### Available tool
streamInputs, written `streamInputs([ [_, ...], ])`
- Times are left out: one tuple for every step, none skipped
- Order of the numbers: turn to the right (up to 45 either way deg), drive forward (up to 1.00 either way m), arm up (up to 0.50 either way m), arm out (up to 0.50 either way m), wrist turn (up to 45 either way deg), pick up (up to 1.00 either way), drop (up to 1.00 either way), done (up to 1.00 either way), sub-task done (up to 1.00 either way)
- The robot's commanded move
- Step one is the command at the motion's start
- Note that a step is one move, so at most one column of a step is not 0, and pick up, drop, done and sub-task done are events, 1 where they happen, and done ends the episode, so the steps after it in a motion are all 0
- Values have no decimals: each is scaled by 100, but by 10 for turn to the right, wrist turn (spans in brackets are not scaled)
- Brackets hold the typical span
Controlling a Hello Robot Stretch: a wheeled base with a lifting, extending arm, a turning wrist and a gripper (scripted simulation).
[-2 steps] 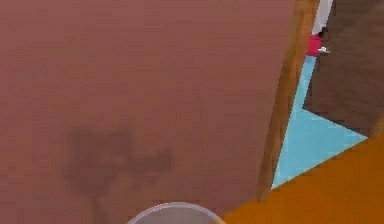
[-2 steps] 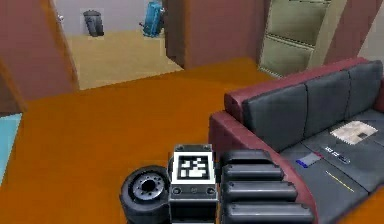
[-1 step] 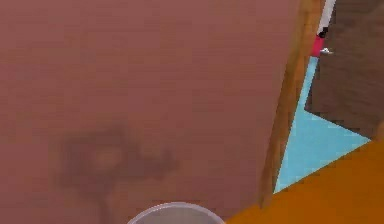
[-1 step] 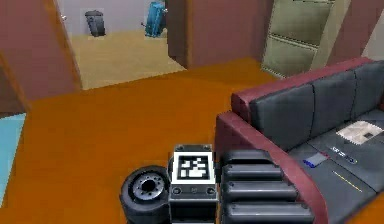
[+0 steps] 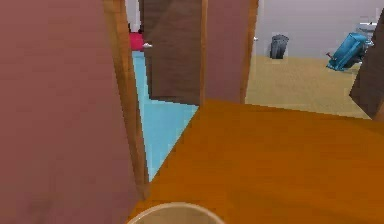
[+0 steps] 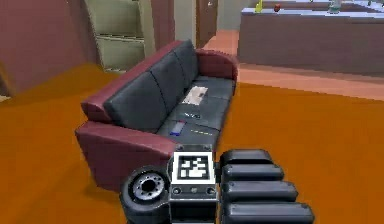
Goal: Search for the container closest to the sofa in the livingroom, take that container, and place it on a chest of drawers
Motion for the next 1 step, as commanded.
streamInputs([
  [150, 0, 0, 0, 0, 0, 0, 0, 0],
])
